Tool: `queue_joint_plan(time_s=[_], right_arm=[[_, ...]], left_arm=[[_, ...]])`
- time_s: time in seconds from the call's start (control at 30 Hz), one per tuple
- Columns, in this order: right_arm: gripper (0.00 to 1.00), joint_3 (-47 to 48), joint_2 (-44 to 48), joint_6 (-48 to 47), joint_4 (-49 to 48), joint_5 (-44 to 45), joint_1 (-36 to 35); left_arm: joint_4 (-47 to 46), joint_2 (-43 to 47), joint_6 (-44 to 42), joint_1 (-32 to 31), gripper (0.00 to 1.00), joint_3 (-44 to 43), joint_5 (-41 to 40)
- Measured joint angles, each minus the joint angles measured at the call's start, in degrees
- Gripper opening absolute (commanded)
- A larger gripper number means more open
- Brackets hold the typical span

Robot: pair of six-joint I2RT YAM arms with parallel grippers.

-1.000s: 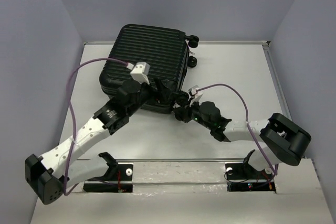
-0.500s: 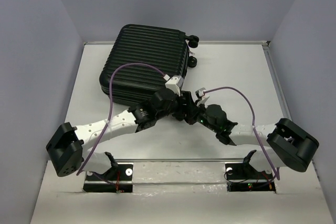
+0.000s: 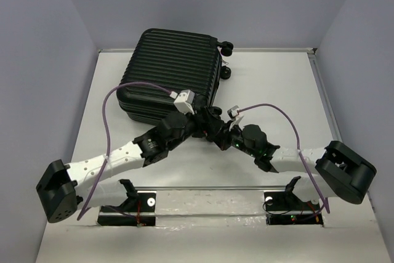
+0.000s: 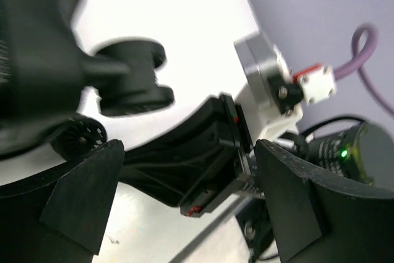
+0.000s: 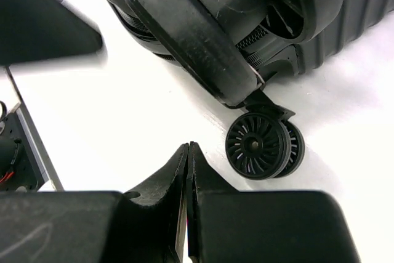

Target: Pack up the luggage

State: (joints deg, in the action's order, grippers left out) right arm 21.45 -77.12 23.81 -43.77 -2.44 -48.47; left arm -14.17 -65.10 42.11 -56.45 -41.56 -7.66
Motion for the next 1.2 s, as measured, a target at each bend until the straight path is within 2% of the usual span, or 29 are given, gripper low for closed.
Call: queue_joint_plan(time_s=[0.23, 0.47, 0.57, 0.67, 0.7, 0.83, 0.87, 0.93, 0.97, 1.07, 1.2], right_arm=[[0.07, -1.05, 2.93, -0.02, 0.26, -0.09, 0.0], [0.09, -2.14, 4.46, 0.24, -0.02, -0.26, 0.0], [0.11, -3.15, 4.46, 0.46, -0.13, -0.5, 0.0], [0.15, -3.63, 4.46, 0.52, -0.17, -0.63, 0.0], [0.19, -3.65, 4.46, 0.61, -0.24, -0.68, 0.0], [0.36, -3.65, 3.8, 1.09, -1.68, -0.83, 0.0], [0.43, -3.63, 2.82, 1.05, -3.1, -0.83, 0.0], [0.48, -3.63, 1.18, 1.09, -4.31, -0.85, 0.0], [0.5, -3.56, -0.37, 1.03, -5.49, -0.83, 0.0], [0.52, -3.5, -3.89, 0.35, -8.85, -1.18, 0.61], [0.53, -3.54, -7.56, 0.17, -15.17, -3.8, 4.96]], left_arm=[[0.7, 5.6, 2.23, 1.62, 0.98, 0.79, -7.8], [2.97, -3.76, 3.54, 1.29, 0.96, -3.96, -8.26], [2.95, -6.56, 3.76, 1.16, 0.92, -4.81, -7.45], [2.62, -7.67, 4.13, 1.16, 0.86, -5.01, -7.21], [2.4, -7.98, 4.33, 1.16, 0.8, -5.09, -7.13], [1.14, -9.11, 4.85, 1.18, 0.72, -5.27, -7.23], [0.61, -9.57, 4.87, 1.18, 0.68, -5.27, -7.41], [-0.63, -10.54, 5.01, 1.2, 0.62, -5.29, -7.45], [-1.09, -10.91, 4.96, 1.2, 0.55, -5.29, -7.63], [-2.38, -12.11, 4.81, 1.29, 0.45, -5.31, -8.09], [-3.23, -13.07, 4.22, 1.4, 0.39, -5.73, -8.44]])
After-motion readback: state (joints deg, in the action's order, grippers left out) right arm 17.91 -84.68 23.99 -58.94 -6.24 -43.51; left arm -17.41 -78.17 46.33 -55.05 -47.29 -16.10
